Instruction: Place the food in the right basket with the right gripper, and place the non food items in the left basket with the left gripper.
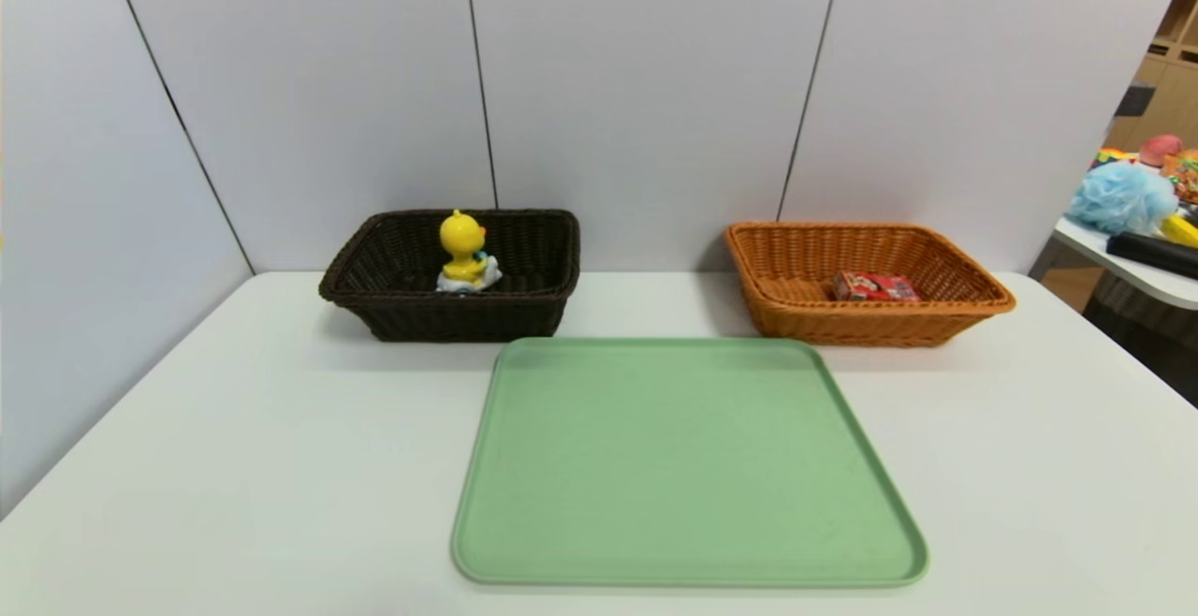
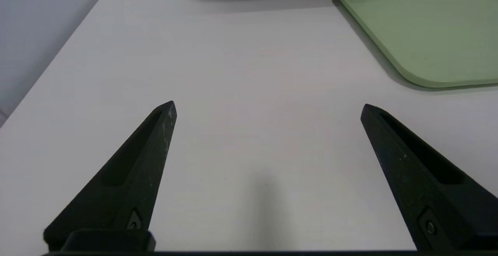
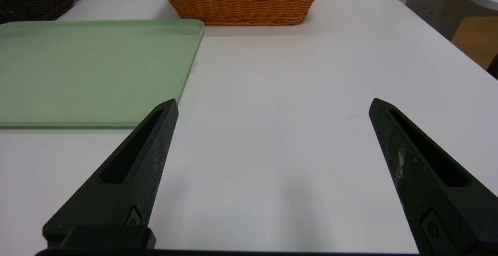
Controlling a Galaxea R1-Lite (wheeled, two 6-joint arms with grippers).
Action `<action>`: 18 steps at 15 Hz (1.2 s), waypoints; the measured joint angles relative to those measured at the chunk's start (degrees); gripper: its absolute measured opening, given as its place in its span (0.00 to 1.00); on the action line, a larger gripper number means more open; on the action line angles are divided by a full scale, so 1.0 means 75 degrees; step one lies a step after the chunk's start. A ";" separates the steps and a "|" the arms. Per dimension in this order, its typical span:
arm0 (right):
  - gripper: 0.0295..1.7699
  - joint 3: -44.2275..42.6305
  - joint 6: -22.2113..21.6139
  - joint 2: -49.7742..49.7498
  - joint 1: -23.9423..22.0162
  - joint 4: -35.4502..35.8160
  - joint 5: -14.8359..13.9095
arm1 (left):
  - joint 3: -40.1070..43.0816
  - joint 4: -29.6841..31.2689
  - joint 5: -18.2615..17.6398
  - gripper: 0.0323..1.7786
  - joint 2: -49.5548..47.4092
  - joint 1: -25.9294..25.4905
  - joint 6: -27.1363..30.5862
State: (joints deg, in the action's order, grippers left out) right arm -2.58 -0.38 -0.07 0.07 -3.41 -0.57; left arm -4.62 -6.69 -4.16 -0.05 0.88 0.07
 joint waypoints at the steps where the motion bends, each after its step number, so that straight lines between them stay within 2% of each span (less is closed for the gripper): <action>1: 0.96 0.0050 0.0011 0.0000 0.0000 0.0008 0.0007 | 0.0029 0.0015 0.0288 0.95 0.0000 0.0000 0.0018; 4: 0.96 0.0154 0.0011 0.0000 0.0000 0.0015 0.0029 | 0.0223 0.0041 0.0519 0.95 0.0000 0.0000 0.0055; 18: 0.96 0.0169 -0.0037 0.0000 0.0000 0.0011 0.0109 | 0.0301 0.0125 0.0514 0.95 0.0000 0.0000 -0.0065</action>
State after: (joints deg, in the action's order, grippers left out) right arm -1.32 -0.66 -0.07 0.07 -3.33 0.24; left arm -2.36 -5.75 -0.30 -0.05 0.88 -0.41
